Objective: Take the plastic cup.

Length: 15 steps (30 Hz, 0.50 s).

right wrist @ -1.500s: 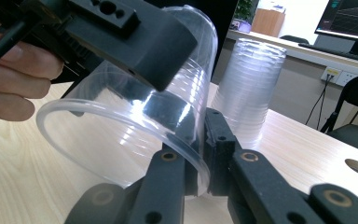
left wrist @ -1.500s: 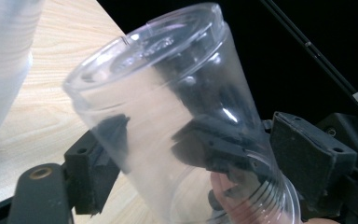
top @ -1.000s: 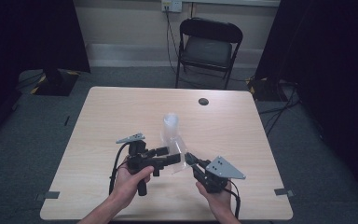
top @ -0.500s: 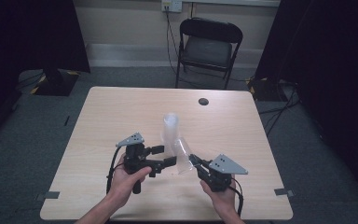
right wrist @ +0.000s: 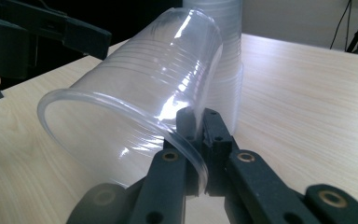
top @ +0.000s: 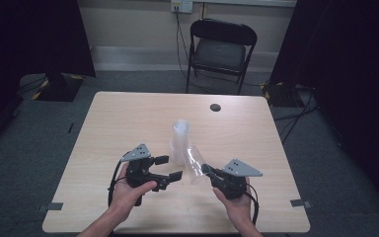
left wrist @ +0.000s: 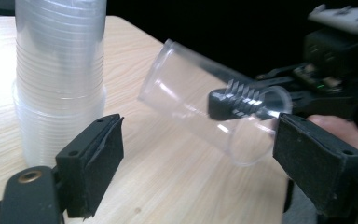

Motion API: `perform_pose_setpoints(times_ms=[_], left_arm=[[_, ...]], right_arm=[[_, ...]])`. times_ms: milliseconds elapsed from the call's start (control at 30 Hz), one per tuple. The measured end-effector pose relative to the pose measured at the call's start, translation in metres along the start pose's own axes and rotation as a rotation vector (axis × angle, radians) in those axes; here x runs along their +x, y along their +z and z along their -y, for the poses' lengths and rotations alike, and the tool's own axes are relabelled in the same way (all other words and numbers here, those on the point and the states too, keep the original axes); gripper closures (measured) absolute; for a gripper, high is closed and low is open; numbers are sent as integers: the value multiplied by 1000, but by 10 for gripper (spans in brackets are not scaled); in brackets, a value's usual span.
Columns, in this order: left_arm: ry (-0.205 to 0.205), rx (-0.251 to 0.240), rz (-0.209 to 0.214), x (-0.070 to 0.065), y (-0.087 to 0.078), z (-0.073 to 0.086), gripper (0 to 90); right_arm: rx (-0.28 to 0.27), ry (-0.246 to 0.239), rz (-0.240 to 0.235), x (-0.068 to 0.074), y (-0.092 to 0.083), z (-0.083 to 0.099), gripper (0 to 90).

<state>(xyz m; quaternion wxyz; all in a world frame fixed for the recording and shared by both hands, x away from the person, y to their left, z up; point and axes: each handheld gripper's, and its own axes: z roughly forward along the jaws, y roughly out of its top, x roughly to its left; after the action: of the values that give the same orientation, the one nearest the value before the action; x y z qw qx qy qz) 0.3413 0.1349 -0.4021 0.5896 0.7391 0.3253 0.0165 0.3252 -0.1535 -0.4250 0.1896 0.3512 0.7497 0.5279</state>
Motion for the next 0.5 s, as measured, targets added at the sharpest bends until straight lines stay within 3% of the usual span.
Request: perform_pose_setpoints(times_ms=[133,267,400,500], left_arm=[[45,-10,-7,0,-4,3,159],[133,41,-75,-4,-3,8,232],[175,64,-74,-6,-3,12,224],[202,76,-76,-5,-3,15,222]], right_arm=[[24,5,-5,-4,3,1,874],[109,8,-42,-5,6,0,874],[159,24,-73,-5,7,-1,874],[158,10,-97,-3,6,-4,874]])
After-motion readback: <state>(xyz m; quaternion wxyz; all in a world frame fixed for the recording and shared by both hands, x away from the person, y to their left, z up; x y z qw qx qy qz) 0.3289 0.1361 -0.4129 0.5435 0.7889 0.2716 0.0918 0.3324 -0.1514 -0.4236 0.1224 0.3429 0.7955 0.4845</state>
